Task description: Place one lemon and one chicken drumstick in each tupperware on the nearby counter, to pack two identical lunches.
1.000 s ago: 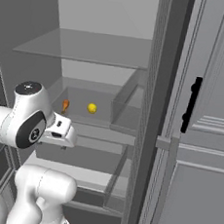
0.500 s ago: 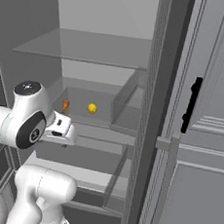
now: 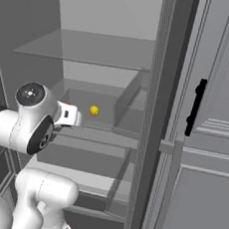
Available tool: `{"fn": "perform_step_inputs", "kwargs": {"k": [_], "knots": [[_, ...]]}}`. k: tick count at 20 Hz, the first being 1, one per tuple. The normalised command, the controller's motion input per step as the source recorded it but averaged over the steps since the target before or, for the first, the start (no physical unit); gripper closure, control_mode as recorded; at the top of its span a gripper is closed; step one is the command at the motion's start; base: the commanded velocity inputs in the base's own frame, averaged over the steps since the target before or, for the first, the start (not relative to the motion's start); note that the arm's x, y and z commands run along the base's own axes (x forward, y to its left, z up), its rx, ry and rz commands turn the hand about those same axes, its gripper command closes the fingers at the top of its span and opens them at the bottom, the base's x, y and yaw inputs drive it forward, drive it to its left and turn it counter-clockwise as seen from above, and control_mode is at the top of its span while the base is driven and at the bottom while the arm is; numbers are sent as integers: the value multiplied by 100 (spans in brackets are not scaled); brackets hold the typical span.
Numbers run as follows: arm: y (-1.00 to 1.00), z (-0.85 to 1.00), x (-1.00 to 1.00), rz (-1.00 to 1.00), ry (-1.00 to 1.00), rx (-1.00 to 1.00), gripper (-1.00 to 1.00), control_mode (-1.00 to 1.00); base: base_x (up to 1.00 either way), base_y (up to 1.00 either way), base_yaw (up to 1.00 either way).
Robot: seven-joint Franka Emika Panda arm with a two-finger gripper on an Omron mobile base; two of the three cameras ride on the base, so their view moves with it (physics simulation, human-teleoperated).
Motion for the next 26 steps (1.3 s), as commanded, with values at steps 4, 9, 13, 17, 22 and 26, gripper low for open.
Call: {"fn": "perform_step_inputs", "kwargs": {"k": [4, 9, 13, 17, 22, 26], "knots": [[25, 0, 46, 0, -26, 0, -100, -100, 0, 0, 0], [0, -4, 76, -1, 3, 0, -100, -100, 0, 0, 0], [0, -14, 91, -7, 4, 0, -100, -100, 0, 0, 0], [0, -22, 84, -6, 4, -1, -100, -100, 0, 0, 0], [0, -47, 67, -5, 0, -5, -100, -100, 0, 0, 0], [-2, -51, 59, -2, 1, -7, -100, -100, 0, 0, 0]]}}
